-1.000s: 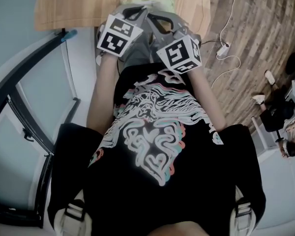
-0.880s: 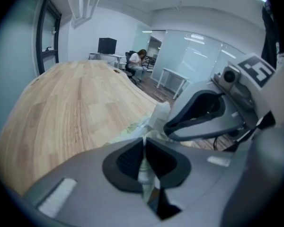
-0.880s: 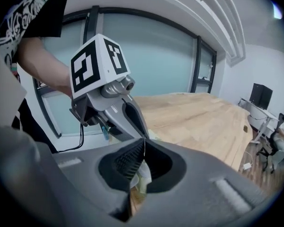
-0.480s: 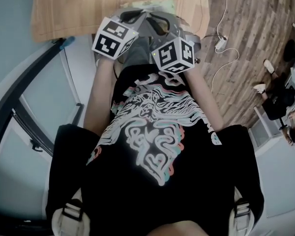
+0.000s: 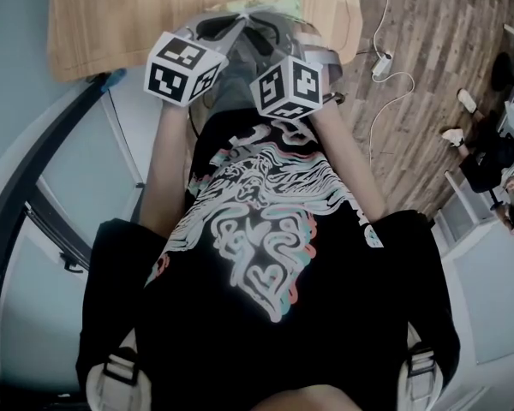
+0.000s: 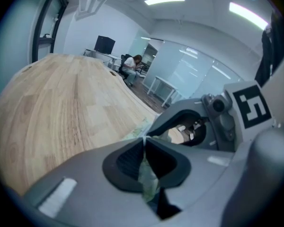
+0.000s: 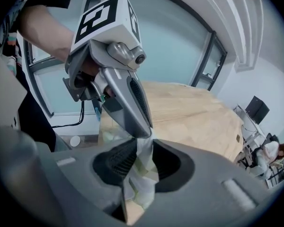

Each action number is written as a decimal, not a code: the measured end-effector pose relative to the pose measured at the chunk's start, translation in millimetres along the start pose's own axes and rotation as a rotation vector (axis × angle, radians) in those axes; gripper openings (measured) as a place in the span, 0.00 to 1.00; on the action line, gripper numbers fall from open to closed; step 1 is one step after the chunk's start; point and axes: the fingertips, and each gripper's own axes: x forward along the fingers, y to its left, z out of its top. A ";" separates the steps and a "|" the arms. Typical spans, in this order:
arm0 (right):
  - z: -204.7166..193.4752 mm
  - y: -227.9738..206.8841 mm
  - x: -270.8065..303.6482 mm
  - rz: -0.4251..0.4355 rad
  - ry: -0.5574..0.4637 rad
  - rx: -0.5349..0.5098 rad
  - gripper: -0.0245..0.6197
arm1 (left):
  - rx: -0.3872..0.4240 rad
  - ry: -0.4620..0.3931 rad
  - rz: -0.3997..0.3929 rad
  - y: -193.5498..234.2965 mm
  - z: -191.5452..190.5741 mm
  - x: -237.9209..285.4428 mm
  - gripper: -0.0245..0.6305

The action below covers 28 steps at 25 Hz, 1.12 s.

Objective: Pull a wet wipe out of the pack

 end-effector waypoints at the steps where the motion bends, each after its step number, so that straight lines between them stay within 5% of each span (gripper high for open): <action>1: 0.1 -0.2 0.8 -0.006 0.004 0.005 0.20 | -0.003 -0.001 -0.005 -0.1 0.1 -0.5 0.04; 12: -1.6 -3.4 -1.6 -0.048 -0.004 -0.016 0.09 | 0.012 -0.048 -0.015 -10.1 5.0 -5.5 0.04; 28: -1.0 2.9 -0.2 -0.056 -0.004 -0.031 0.09 | 0.001 -0.064 0.029 -10.1 0.5 -17.5 0.04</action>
